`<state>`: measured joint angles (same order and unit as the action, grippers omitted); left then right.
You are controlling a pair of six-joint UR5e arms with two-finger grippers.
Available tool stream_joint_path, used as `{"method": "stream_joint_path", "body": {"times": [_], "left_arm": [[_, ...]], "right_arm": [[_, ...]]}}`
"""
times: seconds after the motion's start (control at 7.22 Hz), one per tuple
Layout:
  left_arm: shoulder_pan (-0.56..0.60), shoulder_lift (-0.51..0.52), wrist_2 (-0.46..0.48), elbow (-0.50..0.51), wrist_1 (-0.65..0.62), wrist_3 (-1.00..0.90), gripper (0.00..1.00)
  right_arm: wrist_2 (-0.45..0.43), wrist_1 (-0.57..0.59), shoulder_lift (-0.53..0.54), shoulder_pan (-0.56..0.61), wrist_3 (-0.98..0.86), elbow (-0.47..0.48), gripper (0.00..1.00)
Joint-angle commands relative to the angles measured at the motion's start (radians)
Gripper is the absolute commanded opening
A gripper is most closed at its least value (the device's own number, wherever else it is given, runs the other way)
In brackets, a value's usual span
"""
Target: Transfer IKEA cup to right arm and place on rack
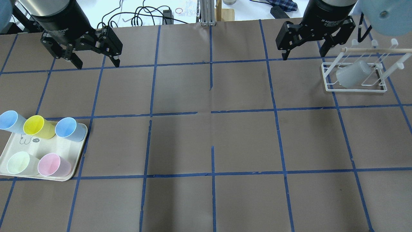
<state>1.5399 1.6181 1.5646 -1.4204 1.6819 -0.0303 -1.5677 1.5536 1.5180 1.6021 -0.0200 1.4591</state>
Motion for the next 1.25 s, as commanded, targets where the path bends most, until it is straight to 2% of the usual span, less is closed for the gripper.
{"method": "stream_joint_path", "body": {"times": [0.0, 1.11], "left_arm": [[0.000, -0.001, 0.000, -0.003, -0.001, 0.000, 1.00], [0.005, -0.015, -0.005, -0.012, -0.005, 0.003, 1.00]], "right_arm": [[0.002, -0.007, 0.028, 0.021, 0.000, 0.010, 1.00], [0.002, -0.006, 0.018, 0.021, -0.003, 0.009, 1.00]]}}
